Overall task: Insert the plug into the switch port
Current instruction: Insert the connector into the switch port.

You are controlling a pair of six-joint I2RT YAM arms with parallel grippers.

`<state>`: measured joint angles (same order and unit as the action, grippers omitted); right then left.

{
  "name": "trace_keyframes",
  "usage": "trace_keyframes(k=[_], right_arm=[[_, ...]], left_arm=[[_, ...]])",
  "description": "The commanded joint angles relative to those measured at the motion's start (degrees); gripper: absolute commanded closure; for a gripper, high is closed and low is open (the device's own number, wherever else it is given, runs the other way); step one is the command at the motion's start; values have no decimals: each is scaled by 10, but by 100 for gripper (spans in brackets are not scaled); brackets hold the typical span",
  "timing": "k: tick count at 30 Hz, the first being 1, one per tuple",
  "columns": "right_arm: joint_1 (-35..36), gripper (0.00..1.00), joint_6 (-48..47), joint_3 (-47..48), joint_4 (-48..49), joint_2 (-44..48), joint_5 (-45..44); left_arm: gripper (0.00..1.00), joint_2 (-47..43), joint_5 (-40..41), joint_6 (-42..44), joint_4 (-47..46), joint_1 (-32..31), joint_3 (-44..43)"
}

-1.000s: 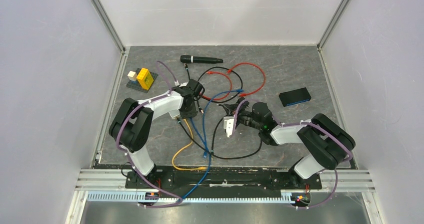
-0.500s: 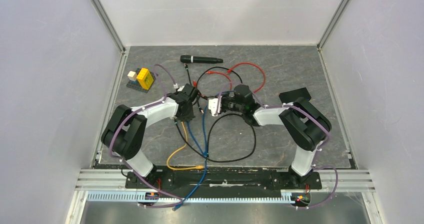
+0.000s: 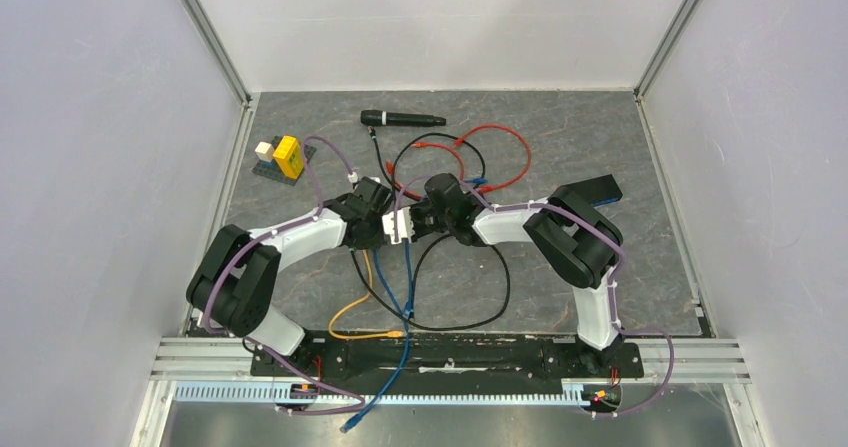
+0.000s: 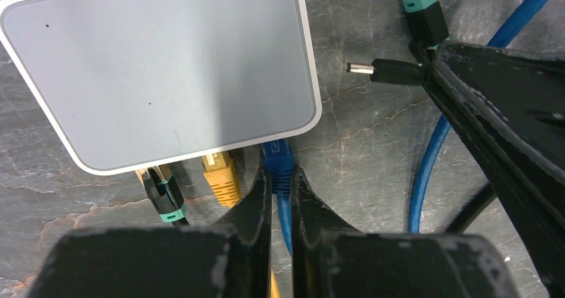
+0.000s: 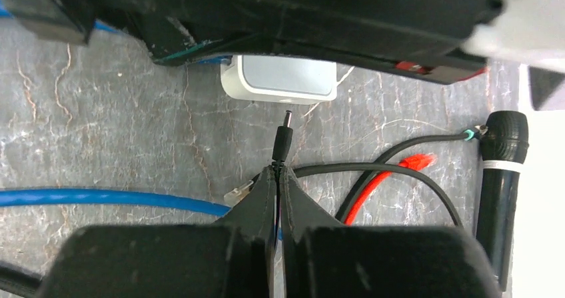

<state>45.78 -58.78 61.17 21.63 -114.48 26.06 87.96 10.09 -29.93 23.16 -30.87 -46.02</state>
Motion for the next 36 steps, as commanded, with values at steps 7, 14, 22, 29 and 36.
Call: trace_keyframes(k=[7, 14, 22, 29, 36], right_arm=[[8, 100, -37, 52, -42, -42, -23], [11, 100, -44, 62, -34, -59, -36], [12, 100, -74, 14, 1, -28, -24], [12, 100, -90, 16, 4, -35, -34], [9, 100, -120, -4, 82, -46, -21]], left_arm=[[98, -22, -31, 45, -30, -5, 18], [98, -24, -39, 48, -42, -8, 25], [98, -29, -39, 48, -46, -11, 29], [98, -34, -41, 49, -48, -11, 30], [98, -33, -49, 56, -55, -14, 32]])
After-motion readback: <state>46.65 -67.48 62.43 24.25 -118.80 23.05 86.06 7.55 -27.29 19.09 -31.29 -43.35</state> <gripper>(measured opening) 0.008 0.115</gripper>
